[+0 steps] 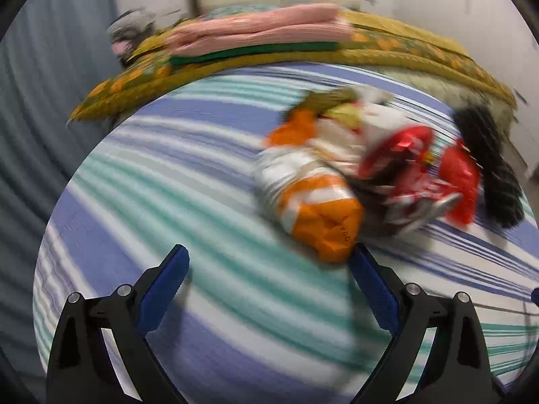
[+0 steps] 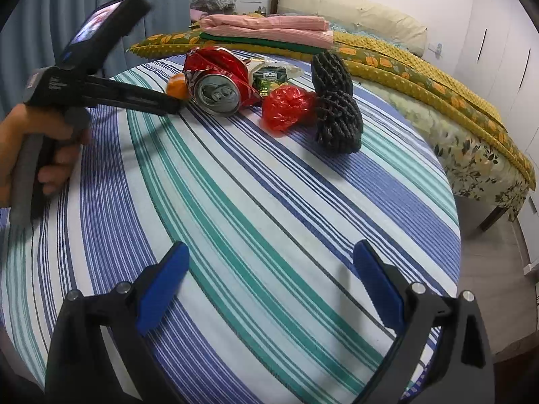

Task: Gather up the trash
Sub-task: 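Move both open tools back over the table toward the remaining trash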

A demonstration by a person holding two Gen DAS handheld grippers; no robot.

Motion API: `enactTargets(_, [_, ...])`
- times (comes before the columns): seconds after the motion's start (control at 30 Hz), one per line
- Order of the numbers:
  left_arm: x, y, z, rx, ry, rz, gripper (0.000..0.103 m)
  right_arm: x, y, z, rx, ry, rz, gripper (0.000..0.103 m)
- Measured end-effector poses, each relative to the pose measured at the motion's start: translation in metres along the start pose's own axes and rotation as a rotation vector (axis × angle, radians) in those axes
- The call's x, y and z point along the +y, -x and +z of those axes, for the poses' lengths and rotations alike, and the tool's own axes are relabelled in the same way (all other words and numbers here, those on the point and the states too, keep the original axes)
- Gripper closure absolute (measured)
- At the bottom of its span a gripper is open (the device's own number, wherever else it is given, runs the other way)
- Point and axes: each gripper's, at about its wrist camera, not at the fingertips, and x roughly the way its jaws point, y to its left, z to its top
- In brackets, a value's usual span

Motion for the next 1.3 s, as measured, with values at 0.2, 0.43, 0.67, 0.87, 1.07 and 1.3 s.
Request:
enactTargets(0.2, [0.053, 0.004, -0.014, 0.004, 0.085, -0.028, 0.008, -0.006, -0.003, 0.000, 0.015, -0.030, 0.024, 0.006])
enactTargets(0.43, [0.015, 0.007, 0.014, -0.078, -0.148, -0.117, 0.008, -0.004, -0.003, 0.001, 0.013, -0.031, 0.018, 0.006])
enactTargets(0.67, [0.014, -0.024, 0.038, -0.017, -0.178, -0.223, 0.042, -0.005, -0.004, 0.000, 0.012, -0.042, 0.024, 0.006])
enactTargets(0.87, [0.022, -0.009, 0.022, -0.004, -0.123, -0.192, 0.059, -0.010, -0.007, 0.000, 0.027, -0.066, 0.049, 0.005])
enactTargets(1.07, [0.029, 0.038, -0.036, 0.011, -0.071, -0.162, 0.058, -0.010, -0.007, 0.000, 0.031, -0.078, 0.056, 0.005])
enactTargets(1.3, [0.018, 0.047, -0.061, -0.019, -0.106, -0.121, 0.026, -0.014, -0.007, 0.000, 0.033, -0.100, 0.063, 0.005])
